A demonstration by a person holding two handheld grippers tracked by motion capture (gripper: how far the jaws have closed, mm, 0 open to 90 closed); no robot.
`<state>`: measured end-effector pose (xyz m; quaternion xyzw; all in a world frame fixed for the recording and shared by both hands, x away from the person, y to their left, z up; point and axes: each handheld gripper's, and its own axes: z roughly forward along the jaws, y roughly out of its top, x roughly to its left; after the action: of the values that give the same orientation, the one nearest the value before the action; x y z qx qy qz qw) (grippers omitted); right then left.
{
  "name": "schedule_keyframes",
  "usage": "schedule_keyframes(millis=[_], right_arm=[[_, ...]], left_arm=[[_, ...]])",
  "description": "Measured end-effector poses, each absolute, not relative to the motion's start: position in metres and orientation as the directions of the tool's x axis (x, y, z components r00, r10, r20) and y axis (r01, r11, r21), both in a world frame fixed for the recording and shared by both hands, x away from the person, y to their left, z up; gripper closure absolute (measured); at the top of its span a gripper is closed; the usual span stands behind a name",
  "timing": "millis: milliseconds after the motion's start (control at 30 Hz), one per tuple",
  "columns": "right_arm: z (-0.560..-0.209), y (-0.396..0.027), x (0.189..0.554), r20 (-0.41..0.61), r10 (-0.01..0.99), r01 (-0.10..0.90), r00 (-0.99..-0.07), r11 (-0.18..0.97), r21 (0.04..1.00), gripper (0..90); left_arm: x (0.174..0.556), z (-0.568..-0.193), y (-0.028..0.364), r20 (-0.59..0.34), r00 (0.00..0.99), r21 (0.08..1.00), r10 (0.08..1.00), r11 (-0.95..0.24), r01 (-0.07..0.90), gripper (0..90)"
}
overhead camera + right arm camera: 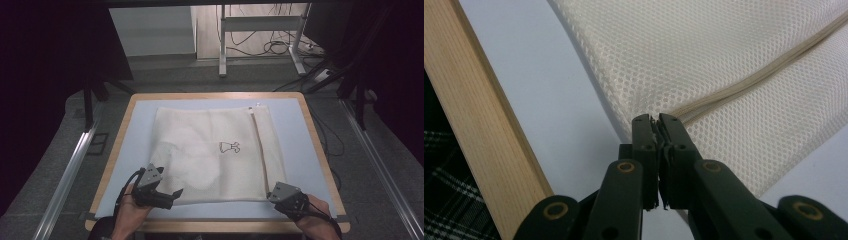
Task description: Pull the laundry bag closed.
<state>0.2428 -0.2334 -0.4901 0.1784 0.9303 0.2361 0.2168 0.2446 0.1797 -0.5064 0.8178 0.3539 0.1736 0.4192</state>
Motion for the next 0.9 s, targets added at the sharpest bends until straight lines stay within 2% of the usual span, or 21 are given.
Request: schedule_keyframes(millis=[267, 900], right_arm=[[-0.49, -0.236, 0.246, -0.272, 0.471, 0.268, -0.839, 0.793, 0.547, 85.2], [-0.492, -0.236, 0.248, -0.243, 0.495, 0.297, -0.834, 0.774, 0.559, 85.0]], left_arm=[[0.245, -0.502, 0.168, -0.025, 0.718, 0.815, 0.696, -0.402, 0.418, 4.0], [0.254, -0.498, 0.137, -0.088, 0.802, 0.829, 0.592, -0.403, 0.388, 36.9]])
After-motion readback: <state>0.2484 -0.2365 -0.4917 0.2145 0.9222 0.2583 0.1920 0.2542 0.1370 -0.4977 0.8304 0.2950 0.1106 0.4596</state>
